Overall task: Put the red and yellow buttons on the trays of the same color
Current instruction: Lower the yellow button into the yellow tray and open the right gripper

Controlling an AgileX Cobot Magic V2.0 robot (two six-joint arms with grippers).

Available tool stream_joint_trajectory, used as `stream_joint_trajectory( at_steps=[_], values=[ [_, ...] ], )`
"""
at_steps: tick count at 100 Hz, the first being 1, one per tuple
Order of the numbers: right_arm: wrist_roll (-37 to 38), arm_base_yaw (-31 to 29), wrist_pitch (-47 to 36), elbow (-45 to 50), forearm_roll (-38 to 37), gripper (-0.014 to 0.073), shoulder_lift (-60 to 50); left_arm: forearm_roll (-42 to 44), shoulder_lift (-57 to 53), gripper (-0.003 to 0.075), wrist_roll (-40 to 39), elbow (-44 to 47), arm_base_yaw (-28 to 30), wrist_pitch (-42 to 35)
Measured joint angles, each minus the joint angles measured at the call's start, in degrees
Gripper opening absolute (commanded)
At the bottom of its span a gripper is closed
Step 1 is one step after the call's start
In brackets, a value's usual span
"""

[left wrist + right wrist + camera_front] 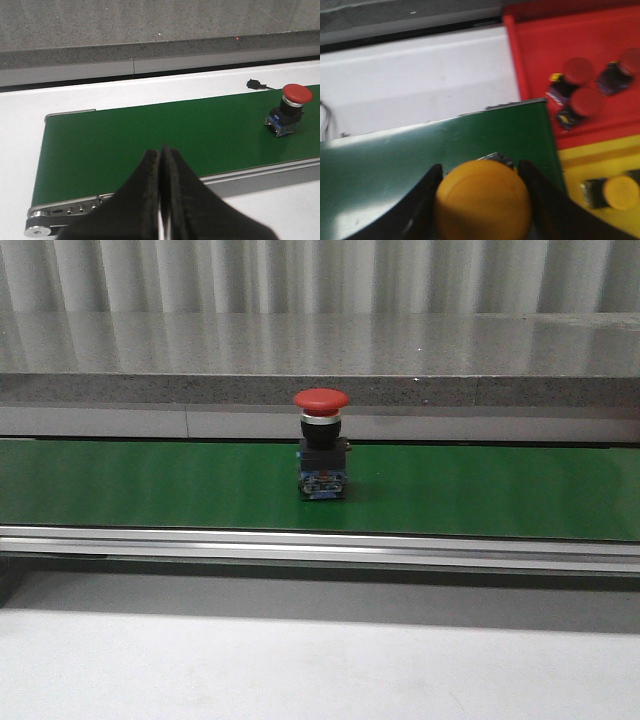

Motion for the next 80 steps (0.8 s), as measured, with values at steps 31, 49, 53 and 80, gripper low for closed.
stream_joint_trajectory(
  at_steps=[31,49,53,80],
  values=[
    [9.0,-20.4,1.9,6.5,-6.5,0.0007,-4.3,0.0,0.0,-0.0020,0.0,0.0,0.0,0.0],
    [13.7,-27.2,-0.5,11.7,-7.6,0.0007,-2.1,0.0,0.0,-0.0020,0.0,0.0,0.0,0.0],
    [15.1,-28.7,-1.1,12.8,-7.8,0.0007,-1.8,0.0,0.0,-0.0020,0.0,0.0,0.0,0.0],
    [23.0,-36.1,-8.6,17.7,-9.4,0.0007,3.2,0.0,0.0,-0.0020,0.0,0.0,0.0,0.0]
  ],
)
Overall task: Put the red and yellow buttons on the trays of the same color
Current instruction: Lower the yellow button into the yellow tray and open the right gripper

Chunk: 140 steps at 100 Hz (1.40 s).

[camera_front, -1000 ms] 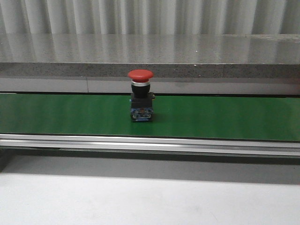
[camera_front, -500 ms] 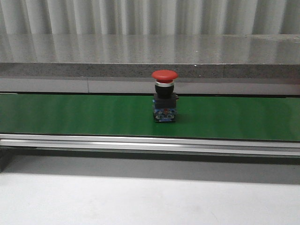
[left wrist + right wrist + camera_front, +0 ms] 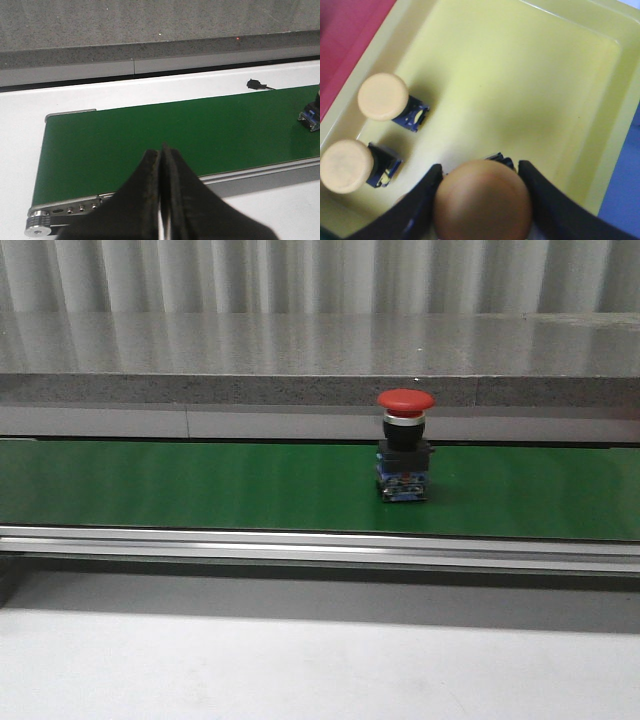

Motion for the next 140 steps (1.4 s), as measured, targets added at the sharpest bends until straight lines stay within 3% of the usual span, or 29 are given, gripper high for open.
stream_joint_trajectory(
  at_steps=[63,75,87,97,140],
  values=[
    [6.6,-2.3,-14.3,3.3,-1.5,0.0020,14.2,0.0,0.0,-0.0020,0.0,0.0,0.0,0.0],
    [6.8,-2.3,-16.3,3.3,-1.6,0.0154,16.5,0.0,0.0,-0.0020,0.0,0.0,0.0,0.0],
    [6.8,-2.3,-17.1,3.3,-1.8,0.0405,17.3,0.0,0.0,-0.0020,0.0,0.0,0.0,0.0],
    [6.9,-2.3,-17.8,3.3,-1.8,0.0538,17.3,0.0,0.0,-0.0020,0.0,0.0,0.0,0.0],
    [7.0,-1.8,-15.0,3.3,-4.1,0.0550,5.2,0.0,0.0,-0.0020,0.0,0.0,0.0,0.0]
  ],
)
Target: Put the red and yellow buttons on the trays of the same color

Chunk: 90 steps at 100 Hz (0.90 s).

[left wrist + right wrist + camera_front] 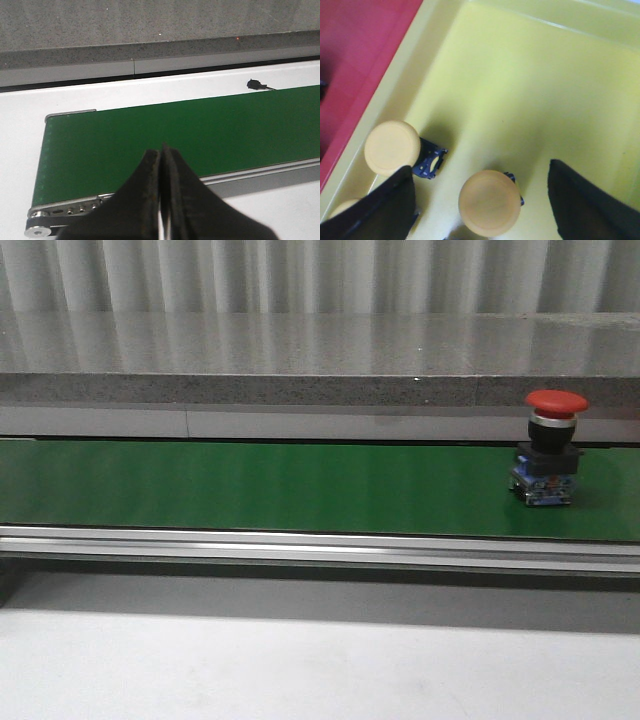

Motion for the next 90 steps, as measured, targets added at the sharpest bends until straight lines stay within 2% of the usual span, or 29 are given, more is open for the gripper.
stream_joint_trajectory(
  at_steps=[18,50,62,70,90],
  values=[
    [0.0,6.0,6.7,0.1,-0.2,0.0550,-6.5,0.0,0.0,-0.0020,0.0,0.0,0.0,0.0],
    [-2.3,26.9,15.7,-2.1,2.1,0.0550,-13.4,0.0,0.0,-0.0020,0.0,0.0,0.0,0.0],
    [-9.1,34.2,18.4,-5.5,6.4,0.0550,-13.4,0.0,0.0,-0.0020,0.0,0.0,0.0,0.0],
    [-17.4,37.8,20.2,-7.8,11.5,0.0550,-13.4,0.0,0.0,-0.0020,0.0,0.0,0.0,0.0],
    [-39.4,39.2,25.8,-13.1,25.7,0.0552,-11.8,0.0,0.0,-0.0020,0.0,0.0,0.0,0.0]
  ],
)
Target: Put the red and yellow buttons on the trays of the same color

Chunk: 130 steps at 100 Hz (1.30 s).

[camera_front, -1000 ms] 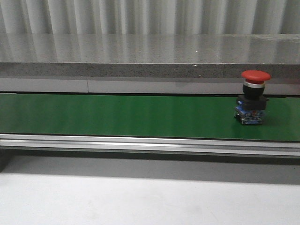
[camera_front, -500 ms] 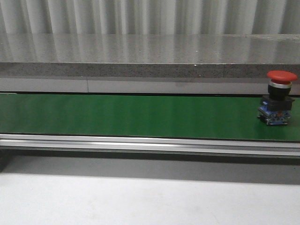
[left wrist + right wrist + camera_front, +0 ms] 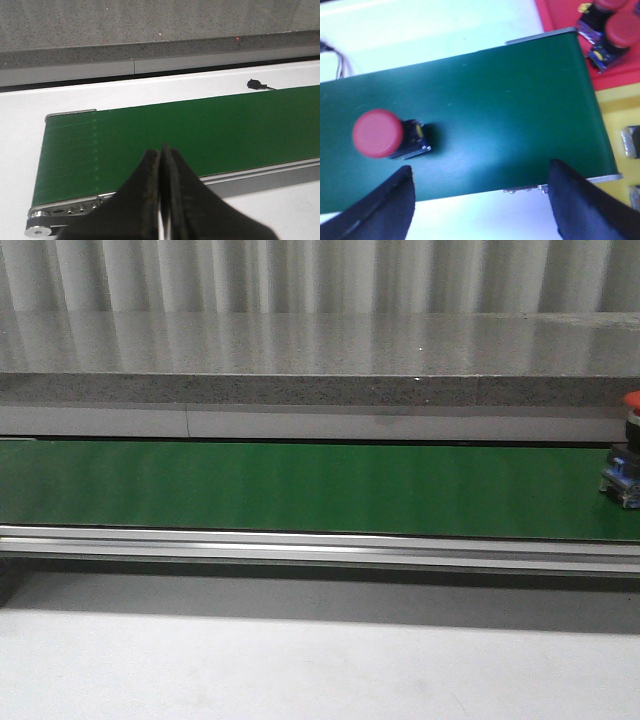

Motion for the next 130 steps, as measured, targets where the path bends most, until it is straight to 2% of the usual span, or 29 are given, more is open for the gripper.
stream_joint_trajectory(
  at_steps=[10,19,37,54,61,76,83,107,130],
  values=[
    [-8.1,0.0,0.8,-1.1,4.6,0.0552,1.0,0.0,0.0,-0.0020,0.0,0.0,0.0,0.0],
    [-12.5,0.0,1.5,-1.4,8.2,0.0552,2.1,0.0,0.0,-0.0020,0.0,0.0,0.0,0.0],
    [-16.5,0.0,1.4,-1.5,11.1,0.0552,7.1,0.0,0.0,-0.0020,0.0,0.0,0.0,0.0],
    [-17.5,0.0,-3.8,-1.5,9.7,0.0546,13.7,0.0,0.0,-0.0020,0.0,0.0,0.0,0.0],
    [-17.5,0.0,-6.8,-1.5,9.2,0.0489,16.5,0.0,0.0,-0.0020,0.0,0.0,0.0,0.0],
    [-17.6,0.0,-10.3,-1.6,8.1,0.0152,21.5,0.0,0.0,-0.0020,0.0,0.0,0.0,0.0],
    [-17.0,0.0,-11.5,-1.9,7.9,0.0067,22.1,0.0,0.0,-0.0020,0.0,0.0,0.0,0.0],
    [-13.1,-1.8,-13.3,-3.4,5.5,0.0062,20.7,0.0,0.0,-0.0020,0.0,0.0,0.0,0.0],
    [-3.7,-10.6,-14.3,-7.3,-4.4,0.0062,19.7,0.0,0.0,-0.0020,0.0,0.0,0.0,0.0]
  ],
)
